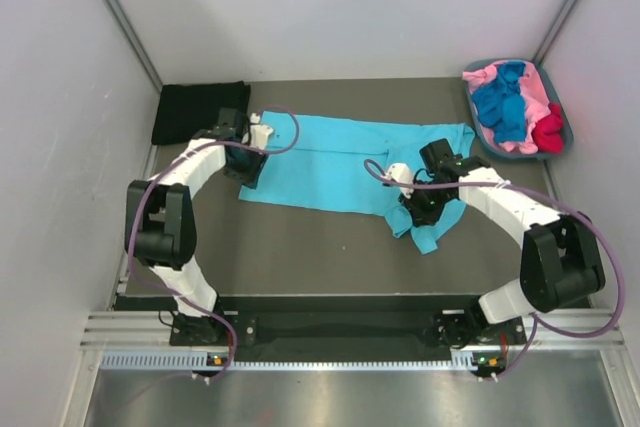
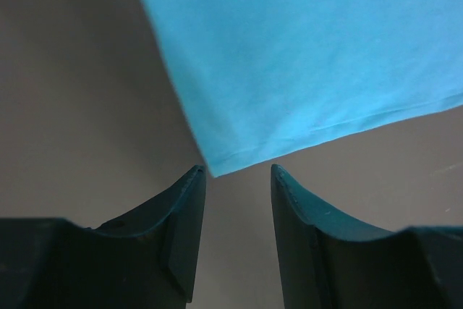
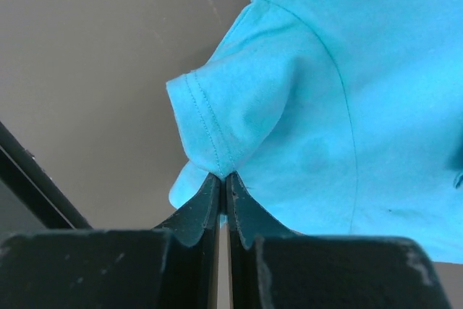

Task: Fold and stack the t-shirts
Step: Fold the tshirt

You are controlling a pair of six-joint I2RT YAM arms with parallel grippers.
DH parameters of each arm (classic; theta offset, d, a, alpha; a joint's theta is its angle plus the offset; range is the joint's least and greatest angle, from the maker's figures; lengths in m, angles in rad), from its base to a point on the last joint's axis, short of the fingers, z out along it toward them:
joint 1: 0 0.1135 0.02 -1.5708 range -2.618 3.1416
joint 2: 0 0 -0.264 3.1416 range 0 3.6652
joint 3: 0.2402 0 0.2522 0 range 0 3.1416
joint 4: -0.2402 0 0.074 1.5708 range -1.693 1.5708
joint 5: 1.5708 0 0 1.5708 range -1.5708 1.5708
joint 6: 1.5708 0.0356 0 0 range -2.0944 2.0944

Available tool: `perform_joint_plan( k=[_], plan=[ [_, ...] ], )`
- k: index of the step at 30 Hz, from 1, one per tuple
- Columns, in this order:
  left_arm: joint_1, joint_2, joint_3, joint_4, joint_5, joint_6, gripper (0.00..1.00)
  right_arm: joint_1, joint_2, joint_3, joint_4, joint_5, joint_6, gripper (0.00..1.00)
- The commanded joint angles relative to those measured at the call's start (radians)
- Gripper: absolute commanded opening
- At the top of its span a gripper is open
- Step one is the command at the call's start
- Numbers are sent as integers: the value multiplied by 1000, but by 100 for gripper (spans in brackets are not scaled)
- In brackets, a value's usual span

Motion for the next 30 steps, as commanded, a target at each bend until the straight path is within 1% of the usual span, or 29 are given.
perform_joint_plan(
  k=[1, 9, 14, 22, 30],
  plan=[
    [75, 13, 59, -53, 71, -74, 47, 18, -18, 31, -8, -16, 17, 0],
    [93, 91, 102, -79, 73, -97, 48, 24, -1, 64, -19, -15, 14, 0],
    [99, 160, 136, -139, 56, -92, 45, 26, -1, 69, -25, -7, 10, 0],
    [109, 173, 116, -122, 20, -85, 46, 27, 3, 63, -17, -10, 8, 0],
    [110, 173, 74, -117, 22, -85, 43, 26, 11, 64, -10, -12, 2, 0]
  ],
)
